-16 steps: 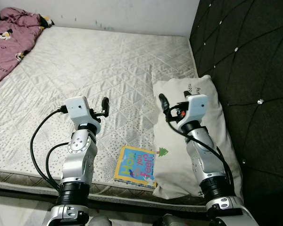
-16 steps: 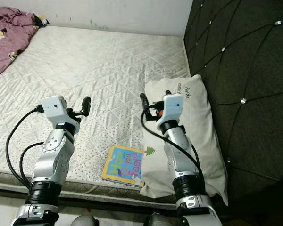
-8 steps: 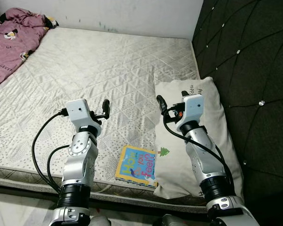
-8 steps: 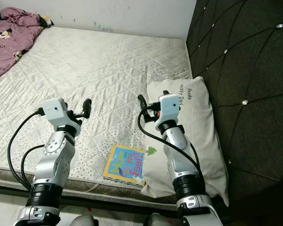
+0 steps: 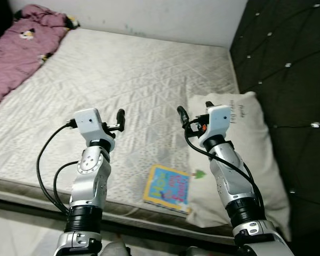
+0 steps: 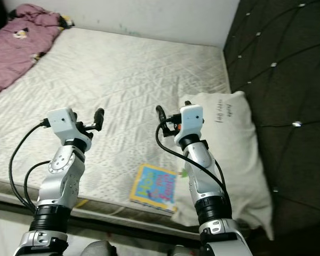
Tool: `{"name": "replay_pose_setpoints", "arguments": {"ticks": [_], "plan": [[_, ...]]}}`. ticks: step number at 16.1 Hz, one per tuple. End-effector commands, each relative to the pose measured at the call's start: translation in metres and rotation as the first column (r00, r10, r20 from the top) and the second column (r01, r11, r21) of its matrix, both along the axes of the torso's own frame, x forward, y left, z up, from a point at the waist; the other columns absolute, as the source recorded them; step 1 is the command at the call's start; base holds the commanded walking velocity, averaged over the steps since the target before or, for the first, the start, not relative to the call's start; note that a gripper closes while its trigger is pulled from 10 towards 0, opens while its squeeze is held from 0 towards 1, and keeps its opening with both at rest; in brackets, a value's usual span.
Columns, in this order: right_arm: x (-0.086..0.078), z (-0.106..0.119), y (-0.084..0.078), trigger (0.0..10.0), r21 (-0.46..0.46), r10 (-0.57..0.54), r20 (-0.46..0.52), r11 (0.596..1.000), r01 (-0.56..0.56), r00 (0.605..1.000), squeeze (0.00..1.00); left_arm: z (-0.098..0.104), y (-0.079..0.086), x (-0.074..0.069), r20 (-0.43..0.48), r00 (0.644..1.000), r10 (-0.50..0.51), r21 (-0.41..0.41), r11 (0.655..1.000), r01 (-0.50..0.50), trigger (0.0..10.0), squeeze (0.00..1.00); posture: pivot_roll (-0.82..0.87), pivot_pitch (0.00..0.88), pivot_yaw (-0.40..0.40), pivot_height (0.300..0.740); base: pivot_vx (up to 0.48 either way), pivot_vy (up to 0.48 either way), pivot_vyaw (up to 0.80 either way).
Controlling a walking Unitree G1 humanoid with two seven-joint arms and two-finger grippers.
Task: Clean up the room
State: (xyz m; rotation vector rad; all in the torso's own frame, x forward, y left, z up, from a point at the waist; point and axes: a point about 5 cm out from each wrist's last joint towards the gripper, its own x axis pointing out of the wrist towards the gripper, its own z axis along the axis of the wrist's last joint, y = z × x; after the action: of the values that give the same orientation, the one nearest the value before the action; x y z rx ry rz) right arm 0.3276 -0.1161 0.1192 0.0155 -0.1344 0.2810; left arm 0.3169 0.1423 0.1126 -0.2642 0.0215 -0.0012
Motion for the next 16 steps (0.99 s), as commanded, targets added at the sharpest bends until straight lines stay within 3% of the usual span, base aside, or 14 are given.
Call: {"name": "replay_pose_setpoints", "arguments": {"ticks": [1, 5, 9, 16], "plan": [[0.0029, 0.0046, -0.0027, 10.0, -0.002, -0.009, 0.007, 1.000, 0.009, 1.000, 0.00, 0.0011, -0.0029, 0.0006, 0.003, 1.000, -0.005, -0.003, 1.000, 0.005, 10.0, 0.00, 0.00, 0.007, -0.039, 0.740, 0.000, 0.326, 0.00], [0.0028, 0.0039, -0.0024, 10.0, -0.004, -0.007, 0.003, 1.000, 0.007, 1.000, 0.00, 0.0007, -0.0029, 0.0008, 0.001, 1.000, -0.008, -0.004, 1.000, 0.008, 10.0, 0.00, 0.00, 0.007, -0.039, 0.740, 0.000, 0.338, 0.00], [0.0031, 0.0037, -0.0020, 10.0, -0.009, -0.001, 0.001, 1.000, 0.001, 1.000, 0.00, 0.0003, -0.0030, 0.0012, -0.002, 1.000, -0.005, -0.009, 1.000, 0.004, 10.0, 0.00, -0.01, 0.006, -0.037, 0.740, 0.000, 0.400, -0.68], [0.0032, 0.0033, -0.0016, 10.0, -0.011, 0.007, -0.002, 1.000, -0.007, 1.000, 0.00, 0.0000, -0.0040, 0.0016, -0.002, 1.000, -0.011, -0.007, 1.000, 0.011, 10.0, 0.00, -0.01, 0.004, -0.039, 0.740, 0.000, 0.424, 0.00]]}}
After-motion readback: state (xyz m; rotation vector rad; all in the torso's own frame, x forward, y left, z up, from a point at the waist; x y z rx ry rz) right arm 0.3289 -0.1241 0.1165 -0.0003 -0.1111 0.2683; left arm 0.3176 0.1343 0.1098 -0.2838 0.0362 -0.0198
